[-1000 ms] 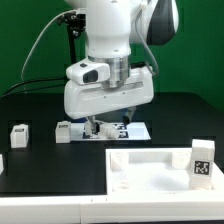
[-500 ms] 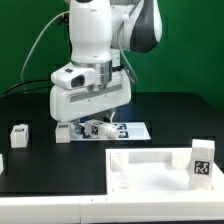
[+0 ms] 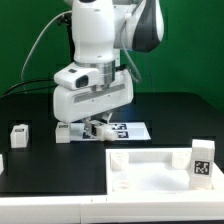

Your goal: Assemble square table

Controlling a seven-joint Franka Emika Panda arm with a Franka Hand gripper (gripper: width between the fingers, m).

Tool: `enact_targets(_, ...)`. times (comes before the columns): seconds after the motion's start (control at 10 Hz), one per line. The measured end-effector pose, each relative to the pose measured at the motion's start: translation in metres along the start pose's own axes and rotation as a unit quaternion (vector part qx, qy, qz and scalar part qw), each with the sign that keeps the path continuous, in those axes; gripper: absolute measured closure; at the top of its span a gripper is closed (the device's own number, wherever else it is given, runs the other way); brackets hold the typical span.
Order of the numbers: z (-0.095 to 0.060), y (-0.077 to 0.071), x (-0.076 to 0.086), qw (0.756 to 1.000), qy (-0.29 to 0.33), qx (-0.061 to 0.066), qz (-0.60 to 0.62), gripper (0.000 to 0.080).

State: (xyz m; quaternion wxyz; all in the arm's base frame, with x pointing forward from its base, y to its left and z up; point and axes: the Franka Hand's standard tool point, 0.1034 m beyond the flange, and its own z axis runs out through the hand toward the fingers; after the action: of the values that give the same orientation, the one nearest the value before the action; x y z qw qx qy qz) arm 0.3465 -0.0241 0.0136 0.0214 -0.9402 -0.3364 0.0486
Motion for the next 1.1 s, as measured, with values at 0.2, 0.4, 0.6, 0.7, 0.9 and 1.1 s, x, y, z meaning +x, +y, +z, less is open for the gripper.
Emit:
enact_targets(0.2,-0.013,-0.002,0.026,0.996,0.006,0.009,-0.088,0.0518)
enact_targets(0.4,-0.014,0.000,0.027,0.987,0.003,0.000,-0.159,0.0518)
enact_targets(0.6,-0.014,0.002,0.024,0.977,-0.003,-0.002,-0.215,0.0517)
enact_targets(0.7,-0.015,0.002,0.027,0.966,-0.004,-0.004,-0.258,0.0517)
enact_targets(0.9,-0.023,0.001,0.054,0.917,0.008,-0.003,-0.399,0.0517)
enact_targets(1.1,-0.028,0.010,0.060,0.886,0.031,-0.064,-0.458,0.0517)
